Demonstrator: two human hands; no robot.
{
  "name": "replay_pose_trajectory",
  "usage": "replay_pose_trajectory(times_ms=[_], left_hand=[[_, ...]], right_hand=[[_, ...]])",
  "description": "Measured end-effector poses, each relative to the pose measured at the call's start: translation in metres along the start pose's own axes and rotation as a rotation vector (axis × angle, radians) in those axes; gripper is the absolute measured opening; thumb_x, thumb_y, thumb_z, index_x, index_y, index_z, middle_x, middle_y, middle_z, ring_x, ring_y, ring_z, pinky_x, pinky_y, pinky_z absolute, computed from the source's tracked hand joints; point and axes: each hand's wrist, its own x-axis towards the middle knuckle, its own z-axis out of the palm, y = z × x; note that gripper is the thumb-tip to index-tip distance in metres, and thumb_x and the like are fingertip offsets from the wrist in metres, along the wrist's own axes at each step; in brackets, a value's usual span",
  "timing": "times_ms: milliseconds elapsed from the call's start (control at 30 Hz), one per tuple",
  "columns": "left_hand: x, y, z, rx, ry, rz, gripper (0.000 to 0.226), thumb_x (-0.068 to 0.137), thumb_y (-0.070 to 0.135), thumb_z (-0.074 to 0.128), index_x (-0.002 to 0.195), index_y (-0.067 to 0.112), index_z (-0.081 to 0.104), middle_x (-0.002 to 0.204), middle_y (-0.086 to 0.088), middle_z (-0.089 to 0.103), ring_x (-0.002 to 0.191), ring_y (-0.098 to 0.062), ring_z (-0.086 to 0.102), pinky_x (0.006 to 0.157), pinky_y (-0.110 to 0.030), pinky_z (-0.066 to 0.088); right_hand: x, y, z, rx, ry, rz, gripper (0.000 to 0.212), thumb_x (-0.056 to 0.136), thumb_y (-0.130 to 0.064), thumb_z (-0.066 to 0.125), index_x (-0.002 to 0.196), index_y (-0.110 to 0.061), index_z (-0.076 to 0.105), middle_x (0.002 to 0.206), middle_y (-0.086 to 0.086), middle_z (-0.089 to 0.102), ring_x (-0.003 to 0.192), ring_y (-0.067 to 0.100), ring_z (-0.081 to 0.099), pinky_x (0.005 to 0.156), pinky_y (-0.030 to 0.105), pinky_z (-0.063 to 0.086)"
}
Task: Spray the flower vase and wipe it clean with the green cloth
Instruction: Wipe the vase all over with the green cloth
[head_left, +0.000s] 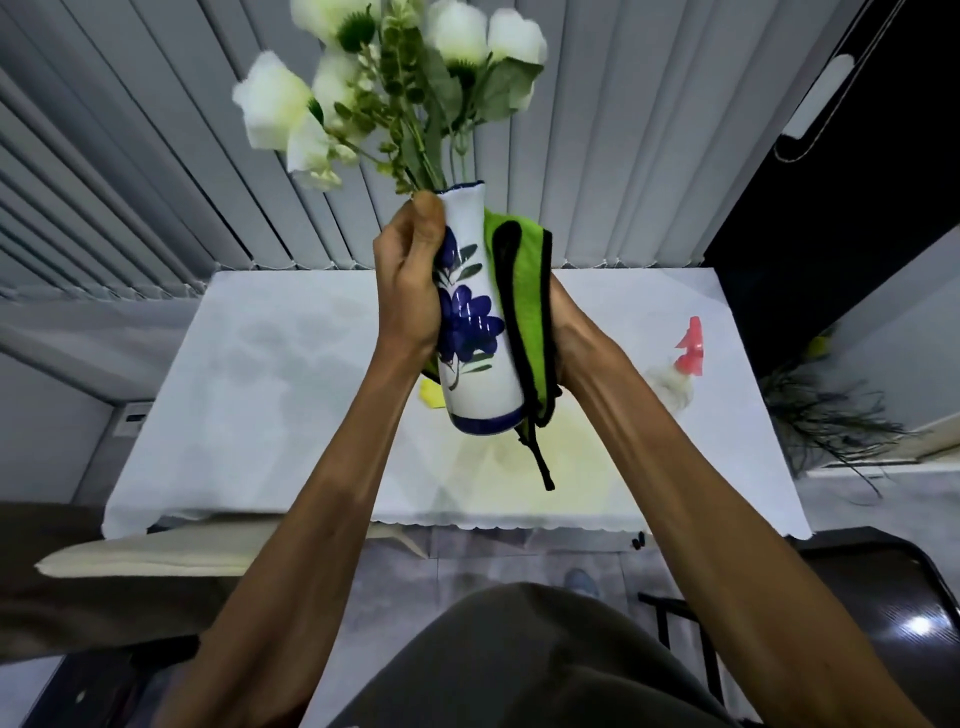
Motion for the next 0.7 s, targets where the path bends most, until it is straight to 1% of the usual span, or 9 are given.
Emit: replay_pose_trajectory(times_ms=[100, 200, 267, 367, 467, 533, 600, 633, 700], left_hand=[[-0.002, -0.002, -0.001, -0.010, 0.001, -0.041, 0.042, 0.104, 0.021, 0.039, 0.063, 0.022, 0.045, 0.053, 0.016, 0.045, 0.050, -0.001, 0.045, 0.058, -0.023, 0.045], [-0.002, 0.002, 0.003, -0.008, 0.023, -0.057, 0.041, 0.106, 0.015, 0.035, 0.066, 0.019, 0.045, 0.050, 0.017, 0.049, 0.049, 0.003, 0.049, 0.058, -0.019, 0.048], [-0.002, 0.002, 0.004, -0.002, 0.014, -0.081, 0.044, 0.106, 0.017, 0.036, 0.064, 0.021, 0.049, 0.049, 0.017, 0.050, 0.049, 0.002, 0.050, 0.057, -0.019, 0.049], [0.000, -0.004, -0.001, -0.017, -0.035, -0.069, 0.039, 0.100, 0.029, 0.045, 0.063, 0.027, 0.057, 0.055, 0.015, 0.050, 0.055, -0.005, 0.050, 0.058, -0.029, 0.047], [0.005, -0.014, -0.007, 0.073, -0.110, -0.037, 0.031, 0.092, 0.041, 0.055, 0.072, 0.017, 0.053, 0.064, 0.003, 0.051, 0.064, -0.020, 0.049, 0.066, -0.041, 0.042], [0.006, -0.017, -0.012, 0.138, -0.145, -0.051, 0.030, 0.089, 0.044, 0.058, 0.075, 0.018, 0.055, 0.070, -0.007, 0.050, 0.071, -0.024, 0.047, 0.071, -0.045, 0.040], [0.007, -0.018, -0.016, 0.212, -0.162, -0.062, 0.027, 0.093, 0.040, 0.058, 0.073, 0.021, 0.058, 0.067, 0.002, 0.056, 0.068, -0.017, 0.051, 0.069, -0.039, 0.044], [0.008, -0.019, -0.016, 0.233, -0.164, -0.075, 0.025, 0.095, 0.035, 0.057, 0.073, 0.022, 0.059, 0.064, 0.011, 0.059, 0.064, -0.010, 0.054, 0.067, -0.032, 0.047], [0.009, -0.021, -0.019, 0.257, -0.161, -0.098, 0.021, 0.097, 0.024, 0.058, 0.077, 0.020, 0.061, 0.059, 0.015, 0.064, 0.060, -0.002, 0.059, 0.063, -0.023, 0.051]], right_hand=[[-0.008, 0.018, -0.013, 0.025, 0.096, 0.033, 0.065, 0.108, -0.032, 0.043, 0.051, -0.017, 0.071, 0.056, -0.001, 0.066, 0.042, 0.009, 0.064, 0.048, 0.016, 0.053], [-0.025, 0.049, -0.031, 0.176, 0.311, 0.070, 0.035, 0.103, -0.026, 0.056, 0.072, -0.016, 0.068, 0.055, -0.002, 0.070, 0.044, 0.006, 0.065, 0.052, 0.019, 0.054], [-0.023, 0.060, -0.032, 0.221, 0.380, 0.135, 0.033, 0.101, -0.029, 0.057, 0.074, -0.014, 0.068, 0.050, -0.001, 0.068, 0.050, 0.013, 0.066, 0.061, 0.025, 0.052], [-0.021, 0.067, -0.032, 0.174, 0.399, 0.259, 0.056, 0.105, -0.029, 0.051, 0.054, -0.013, 0.068, 0.038, 0.001, 0.060, 0.050, 0.020, 0.062, 0.062, 0.028, 0.042], [-0.027, 0.070, -0.028, 0.164, 0.408, 0.405, 0.044, 0.105, -0.031, 0.051, 0.069, -0.007, 0.057, 0.035, 0.005, 0.058, 0.064, 0.025, 0.049, 0.059, 0.033, 0.039], [-0.027, 0.079, -0.034, 0.136, 0.445, 0.444, 0.043, 0.106, -0.030, 0.051, 0.070, -0.006, 0.056, 0.036, 0.007, 0.058, 0.066, 0.026, 0.048, 0.059, 0.035, 0.038], [-0.029, 0.090, -0.039, 0.127, 0.425, 0.427, 0.042, 0.106, -0.029, 0.053, 0.072, -0.004, 0.058, 0.041, 0.010, 0.061, 0.067, 0.027, 0.049, 0.061, 0.037, 0.041], [-0.030, 0.091, -0.044, 0.110, 0.381, 0.416, 0.041, 0.105, -0.028, 0.054, 0.073, -0.003, 0.059, 0.049, 0.012, 0.063, 0.067, 0.028, 0.050, 0.066, 0.038, 0.043], [-0.029, 0.099, -0.052, 0.079, 0.372, 0.436, 0.037, 0.107, -0.023, 0.050, 0.079, 0.000, 0.060, 0.071, 0.014, 0.060, 0.069, 0.028, 0.049, 0.082, 0.040, 0.043]])
